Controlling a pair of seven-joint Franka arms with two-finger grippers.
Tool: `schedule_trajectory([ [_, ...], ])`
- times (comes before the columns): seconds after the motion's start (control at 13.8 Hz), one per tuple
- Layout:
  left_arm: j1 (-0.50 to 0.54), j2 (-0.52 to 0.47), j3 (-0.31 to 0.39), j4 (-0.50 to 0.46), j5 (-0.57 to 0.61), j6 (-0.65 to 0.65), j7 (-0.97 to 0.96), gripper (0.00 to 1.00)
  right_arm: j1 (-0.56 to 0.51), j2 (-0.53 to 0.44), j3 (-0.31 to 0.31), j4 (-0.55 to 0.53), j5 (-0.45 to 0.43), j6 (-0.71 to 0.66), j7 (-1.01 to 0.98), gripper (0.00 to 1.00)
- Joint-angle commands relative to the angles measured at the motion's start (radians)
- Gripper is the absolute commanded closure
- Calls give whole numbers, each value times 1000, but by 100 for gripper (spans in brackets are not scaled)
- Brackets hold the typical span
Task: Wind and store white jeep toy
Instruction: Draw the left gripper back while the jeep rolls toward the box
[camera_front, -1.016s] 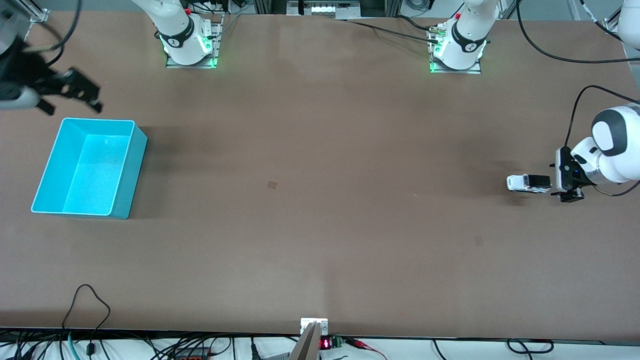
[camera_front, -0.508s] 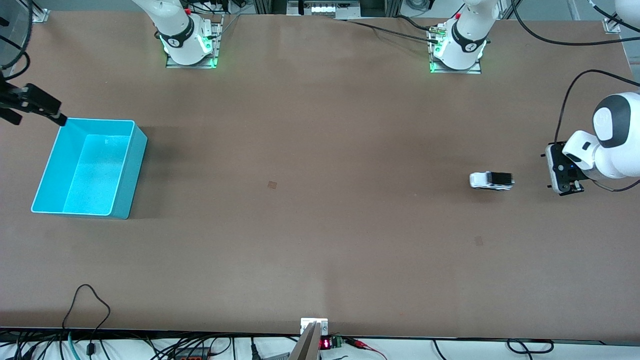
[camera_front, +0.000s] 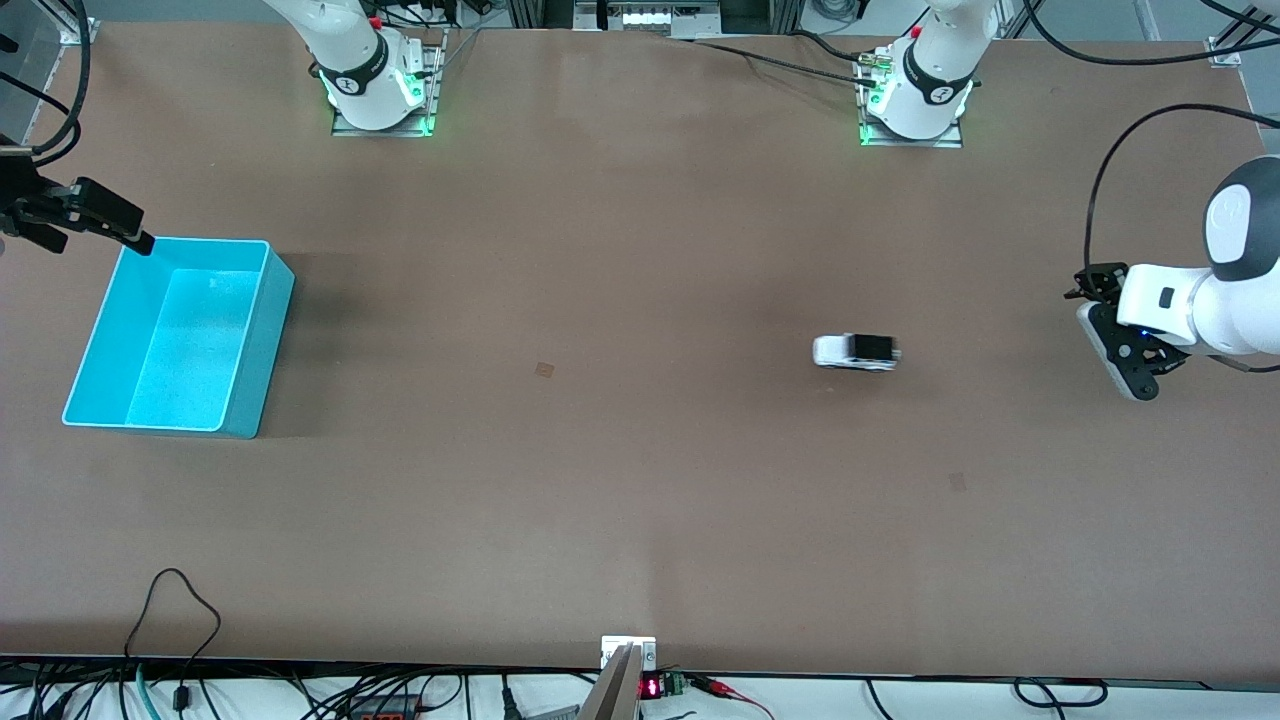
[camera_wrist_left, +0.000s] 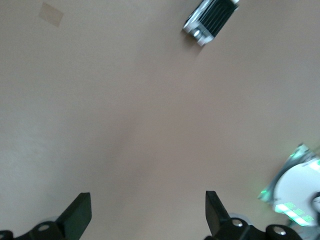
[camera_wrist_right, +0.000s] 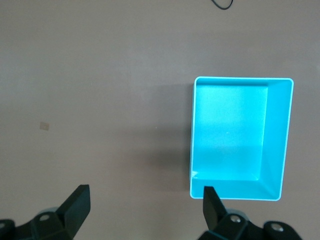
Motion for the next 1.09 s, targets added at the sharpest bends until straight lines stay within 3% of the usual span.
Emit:
schedule_trajectory([
  [0.0, 5, 8, -84, 121, 9, -126, -246, 0, 11, -54, 8, -14, 17, -23, -4, 0],
  [0.07, 5, 8, -119, 152, 9, -153, -340, 0, 22, -68, 8, -14, 17, -45, 11, 0],
  [0.22, -48, -30, -109, 172, -4, -176, -492, 0, 14, -68, 11, -36, 1, -45, 59, 0],
  [0.29, -111, -59, -50, 172, -6, -176, -555, 0, 11, -68, 11, -37, 0, -45, 53, 0],
  [0.44, -318, -103, 171, 175, -76, -165, -649, 0, 19, -71, 13, -34, 1, -59, 53, 0],
  [0.51, -373, -129, 248, 166, -134, -153, -695, 0, 16, -71, 22, -34, 1, -66, 53, 0],
  [0.65, -423, -165, 319, 143, -163, -110, -785, 0, 19, -68, 24, -34, 4, -68, 50, 0],
  [0.8, -463, -257, 376, 39, -149, 2, -911, 0, 25, -66, 36, -29, 7, -68, 47, 0],
  [1.02, -498, -345, 425, -69, -149, 66, -942, 0, 20, -60, 36, -27, 14, -66, 47, 0],
])
